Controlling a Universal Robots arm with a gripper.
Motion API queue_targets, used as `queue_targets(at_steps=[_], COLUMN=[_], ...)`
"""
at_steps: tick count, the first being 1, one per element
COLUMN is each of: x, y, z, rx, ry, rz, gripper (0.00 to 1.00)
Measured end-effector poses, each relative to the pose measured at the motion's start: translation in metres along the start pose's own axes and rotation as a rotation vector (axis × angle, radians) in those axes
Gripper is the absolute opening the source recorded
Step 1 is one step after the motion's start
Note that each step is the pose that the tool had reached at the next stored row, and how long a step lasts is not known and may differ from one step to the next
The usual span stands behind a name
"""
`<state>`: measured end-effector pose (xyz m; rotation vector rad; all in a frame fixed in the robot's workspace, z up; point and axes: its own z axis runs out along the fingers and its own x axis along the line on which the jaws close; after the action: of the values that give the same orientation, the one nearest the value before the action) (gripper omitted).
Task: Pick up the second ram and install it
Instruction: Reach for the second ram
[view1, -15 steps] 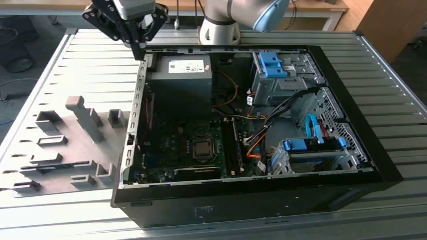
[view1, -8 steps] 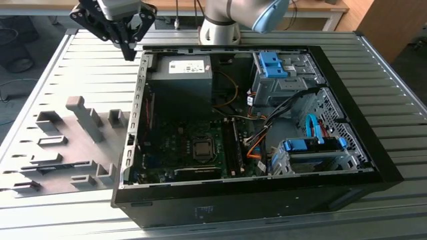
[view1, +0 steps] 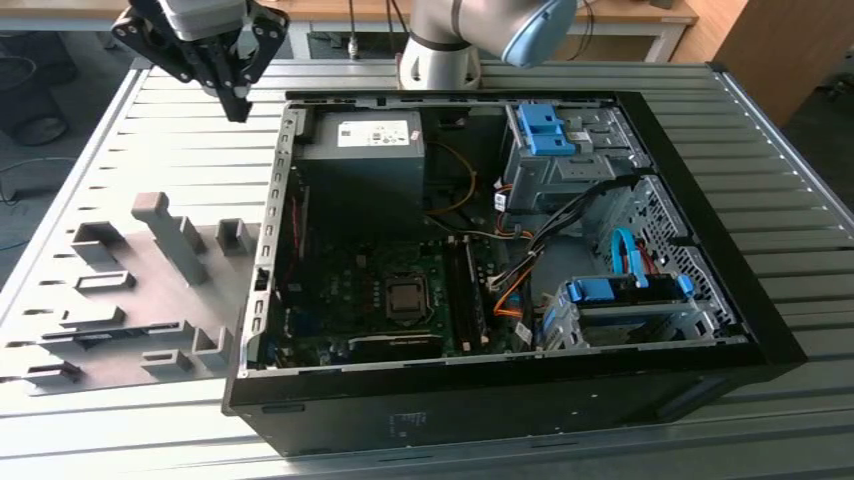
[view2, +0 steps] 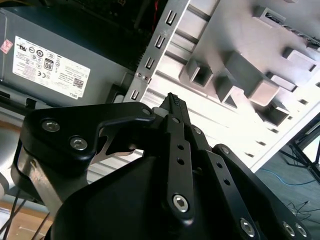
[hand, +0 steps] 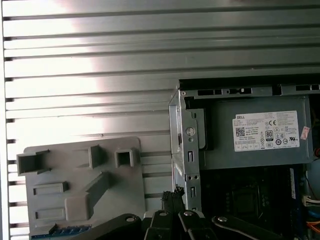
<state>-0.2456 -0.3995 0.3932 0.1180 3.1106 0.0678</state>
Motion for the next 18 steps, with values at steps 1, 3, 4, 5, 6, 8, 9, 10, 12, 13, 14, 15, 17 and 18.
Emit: queue_targets(at_steps=[1,3,4,5,6,8,9,10,12,13,14,15,17,18], x=[0.0021,0.0063,0.0083,0.0103,0.0123,0.0166,0.0189,0.0210,0.0252,0.0272,0.0292,0.0310,0.0348,0.0366], y=[-0.0002,-0.0005,-0.0006,-0.0008,-0.0010,-0.0013,-0.0014,-0.0016,-0.0019,-0.0021,-0.0022,-0.0023,-0.0026,-0.0028], z=[0.0000,-0.0002,-0.0003,-0.0003,-0.0004,-0.0005,-0.0005,-0.0006,-0.0007,-0.0007,-0.0008,-0.0009,-0.0010,-0.0010], rx=[0.0000,0.0000,0.0001,0.0001,0.0001,0.0000,0.0001,0.0001,0.0000,0.0000,0.0000,0.0000,0.0000,0.0001], ry=[0.0000,0.0000,0.0001,0.0000,0.0001,0.0000,0.0000,0.0000,0.0000,0.0000,0.0000,0.0001,0.0001,0.0000], rz=[0.000,0.000,0.000,0.000,0.000,0.000,0.000,0.000,0.000,0.000,0.000,0.000,0.000,0.000], gripper=[0.11,0.11,0.11,0.11,0.11,0.11,0.11,0.11,0.11,0.11,0.11,0.11,0.11,0.11])
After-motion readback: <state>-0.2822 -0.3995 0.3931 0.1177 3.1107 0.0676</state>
